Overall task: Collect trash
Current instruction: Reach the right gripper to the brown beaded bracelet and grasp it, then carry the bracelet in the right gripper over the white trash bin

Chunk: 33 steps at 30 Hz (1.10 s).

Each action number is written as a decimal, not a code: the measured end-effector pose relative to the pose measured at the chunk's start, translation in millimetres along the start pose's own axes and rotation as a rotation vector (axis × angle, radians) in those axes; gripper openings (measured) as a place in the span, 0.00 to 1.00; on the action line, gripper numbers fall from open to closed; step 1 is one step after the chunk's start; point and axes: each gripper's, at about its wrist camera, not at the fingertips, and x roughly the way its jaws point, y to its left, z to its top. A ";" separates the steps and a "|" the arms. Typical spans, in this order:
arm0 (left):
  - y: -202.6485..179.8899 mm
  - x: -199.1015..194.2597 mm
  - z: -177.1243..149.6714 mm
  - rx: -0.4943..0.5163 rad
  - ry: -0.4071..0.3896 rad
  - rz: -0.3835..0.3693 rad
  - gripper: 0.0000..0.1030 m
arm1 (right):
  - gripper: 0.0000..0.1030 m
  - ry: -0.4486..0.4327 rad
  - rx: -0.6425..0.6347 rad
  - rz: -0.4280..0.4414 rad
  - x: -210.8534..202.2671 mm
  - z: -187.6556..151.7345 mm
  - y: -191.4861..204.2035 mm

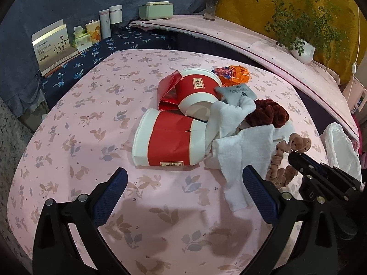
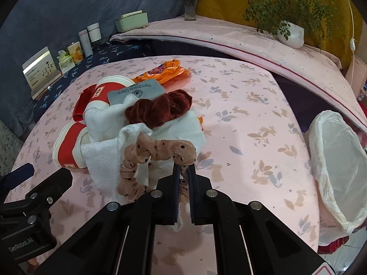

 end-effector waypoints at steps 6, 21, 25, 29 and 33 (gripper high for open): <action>-26.3 2.9 0.1 0.021 0.018 -0.068 0.93 | 0.06 -0.045 0.044 -0.060 -28.2 2.3 -30.5; -64.9 33.8 0.7 0.048 0.113 -0.137 0.34 | 0.07 -0.052 0.144 -0.099 -48.6 -8.7 -81.3; -64.9 30.5 -0.5 0.031 0.122 -0.148 0.05 | 0.07 -0.057 0.160 -0.091 -51.4 -10.4 -87.6; -68.5 15.2 1.6 0.035 0.087 -0.151 0.02 | 0.07 -0.073 0.174 -0.087 -58.7 -11.8 -94.2; -79.5 -4.5 5.0 0.057 0.050 -0.167 0.02 | 0.07 -0.093 0.191 -0.082 -69.0 -12.5 -102.4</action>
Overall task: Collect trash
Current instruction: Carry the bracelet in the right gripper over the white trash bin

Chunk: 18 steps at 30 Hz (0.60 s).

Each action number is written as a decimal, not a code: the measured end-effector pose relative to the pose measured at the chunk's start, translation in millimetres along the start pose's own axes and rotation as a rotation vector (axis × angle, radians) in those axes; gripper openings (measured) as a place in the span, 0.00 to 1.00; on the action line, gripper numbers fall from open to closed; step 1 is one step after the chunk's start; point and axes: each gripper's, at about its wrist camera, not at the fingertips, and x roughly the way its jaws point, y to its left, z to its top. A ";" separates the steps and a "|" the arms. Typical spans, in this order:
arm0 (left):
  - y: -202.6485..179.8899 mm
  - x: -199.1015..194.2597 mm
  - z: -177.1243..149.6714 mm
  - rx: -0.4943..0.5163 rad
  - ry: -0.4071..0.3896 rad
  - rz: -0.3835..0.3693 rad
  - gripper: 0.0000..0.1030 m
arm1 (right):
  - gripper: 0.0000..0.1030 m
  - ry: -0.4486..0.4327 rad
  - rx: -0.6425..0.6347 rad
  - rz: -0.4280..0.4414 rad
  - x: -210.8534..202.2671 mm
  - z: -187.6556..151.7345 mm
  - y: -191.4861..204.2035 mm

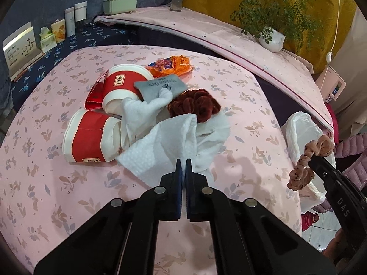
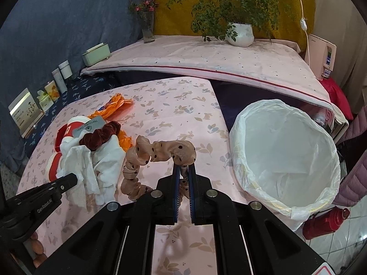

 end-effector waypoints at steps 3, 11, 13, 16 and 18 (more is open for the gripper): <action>-16.5 -15.4 2.0 0.028 -0.031 -0.021 0.02 | 0.07 -0.017 0.015 0.002 -8.1 1.1 -8.9; -69.1 -43.4 12.1 0.120 -0.086 -0.108 0.01 | 0.07 -0.059 0.064 -0.016 -26.5 6.3 -41.1; -86.6 -46.8 15.2 0.145 -0.090 -0.144 0.02 | 0.07 -0.071 0.081 -0.027 -30.9 7.0 -52.8; -112.5 -49.4 20.1 0.185 -0.094 -0.197 0.01 | 0.07 -0.088 0.112 -0.051 -37.4 8.6 -73.0; -129.6 -49.5 22.3 0.211 -0.094 -0.232 0.02 | 0.07 -0.099 0.136 -0.074 -41.8 9.7 -88.1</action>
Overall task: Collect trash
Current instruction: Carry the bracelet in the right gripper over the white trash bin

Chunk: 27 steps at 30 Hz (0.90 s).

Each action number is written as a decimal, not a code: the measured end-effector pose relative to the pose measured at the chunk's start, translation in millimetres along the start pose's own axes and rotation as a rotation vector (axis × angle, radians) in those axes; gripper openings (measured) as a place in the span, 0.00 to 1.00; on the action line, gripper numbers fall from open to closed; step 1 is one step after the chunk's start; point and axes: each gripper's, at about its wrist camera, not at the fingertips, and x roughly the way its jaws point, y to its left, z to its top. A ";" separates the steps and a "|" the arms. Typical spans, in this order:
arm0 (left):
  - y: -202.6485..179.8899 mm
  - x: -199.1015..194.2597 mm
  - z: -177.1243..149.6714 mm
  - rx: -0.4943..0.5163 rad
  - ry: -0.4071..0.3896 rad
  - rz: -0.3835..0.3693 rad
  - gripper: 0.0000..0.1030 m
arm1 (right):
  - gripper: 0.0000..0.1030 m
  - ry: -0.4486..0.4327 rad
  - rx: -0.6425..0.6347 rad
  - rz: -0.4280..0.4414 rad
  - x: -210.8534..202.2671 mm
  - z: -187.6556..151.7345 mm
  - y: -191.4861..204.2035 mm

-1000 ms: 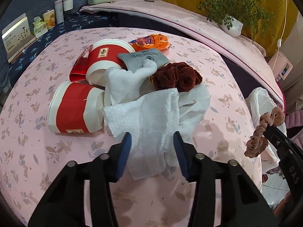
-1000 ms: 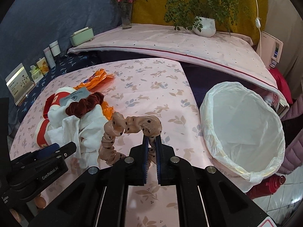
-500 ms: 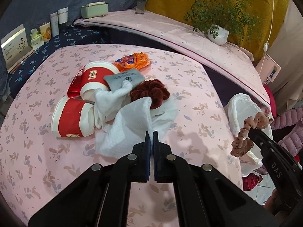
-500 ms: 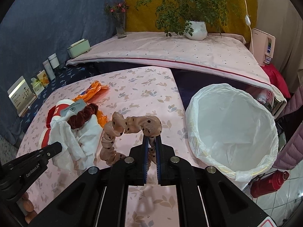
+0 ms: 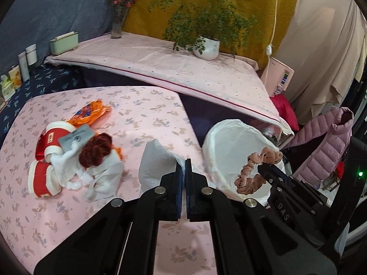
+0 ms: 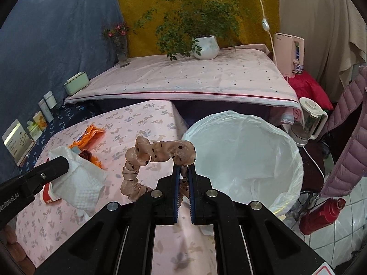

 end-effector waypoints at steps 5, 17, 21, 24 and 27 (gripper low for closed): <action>-41.1 17.0 13.1 0.062 0.008 -0.094 0.02 | 0.06 -0.013 0.063 -0.061 -3.0 4.9 -42.1; -104.4 65.6 34.6 0.117 0.072 -0.236 0.02 | 0.06 0.000 0.155 -0.150 7.0 11.0 -107.9; -113.3 80.4 39.0 0.110 0.101 -0.259 0.22 | 0.07 0.009 0.175 -0.164 12.8 13.2 -116.3; -108.1 80.2 38.7 0.079 0.072 -0.219 0.58 | 0.07 0.008 0.181 -0.170 14.8 14.9 -120.4; -103.3 80.3 39.0 0.091 0.057 -0.177 0.58 | 0.07 0.006 0.179 -0.175 16.8 16.5 -121.7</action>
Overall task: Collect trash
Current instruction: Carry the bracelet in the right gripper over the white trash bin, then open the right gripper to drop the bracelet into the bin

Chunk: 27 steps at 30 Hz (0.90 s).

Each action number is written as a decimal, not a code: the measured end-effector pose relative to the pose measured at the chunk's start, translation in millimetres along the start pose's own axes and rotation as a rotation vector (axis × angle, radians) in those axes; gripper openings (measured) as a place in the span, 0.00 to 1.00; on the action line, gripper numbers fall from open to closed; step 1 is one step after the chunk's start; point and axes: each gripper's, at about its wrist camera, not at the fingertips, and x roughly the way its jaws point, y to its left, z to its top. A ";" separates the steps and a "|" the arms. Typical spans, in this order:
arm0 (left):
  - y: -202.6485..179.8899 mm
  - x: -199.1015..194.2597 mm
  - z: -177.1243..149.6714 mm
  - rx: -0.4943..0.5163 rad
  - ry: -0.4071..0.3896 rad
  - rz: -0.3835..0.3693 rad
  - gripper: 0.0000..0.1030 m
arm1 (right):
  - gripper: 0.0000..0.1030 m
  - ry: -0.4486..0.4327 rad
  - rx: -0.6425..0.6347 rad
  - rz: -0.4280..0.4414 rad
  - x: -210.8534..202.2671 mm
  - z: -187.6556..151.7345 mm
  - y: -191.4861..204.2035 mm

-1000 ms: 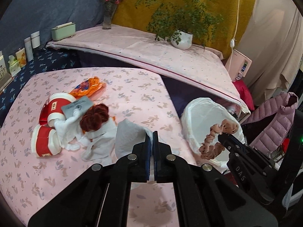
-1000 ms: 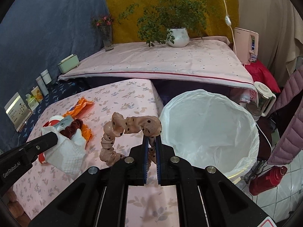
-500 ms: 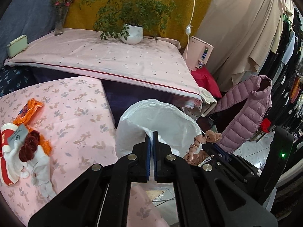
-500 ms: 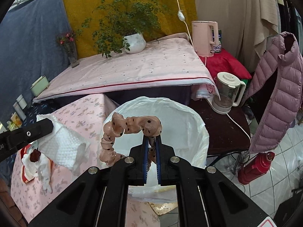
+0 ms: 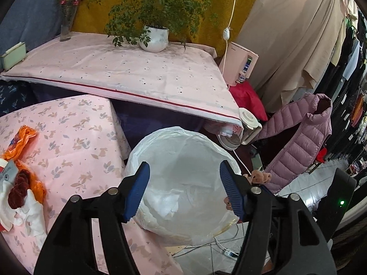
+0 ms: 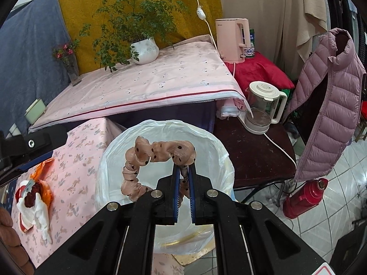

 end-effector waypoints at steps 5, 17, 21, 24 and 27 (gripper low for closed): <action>13.1 -3.9 -1.6 -0.017 -0.014 0.059 0.58 | 0.08 -0.002 -0.002 0.006 2.3 1.6 4.2; 32.7 -14.3 -6.6 -0.027 -0.040 0.161 0.59 | 0.13 -0.027 -0.044 0.020 4.5 11.5 30.0; 39.3 -18.2 -9.2 -0.040 -0.051 0.192 0.67 | 0.28 -0.038 -0.049 0.017 4.7 16.1 36.1; 44.2 -21.2 -11.9 -0.047 -0.058 0.213 0.68 | 0.37 -0.058 -0.046 0.014 0.8 18.4 38.9; 47.0 -22.2 -14.1 -0.055 -0.056 0.229 0.69 | 0.39 -0.065 -0.052 0.016 -2.0 19.9 42.3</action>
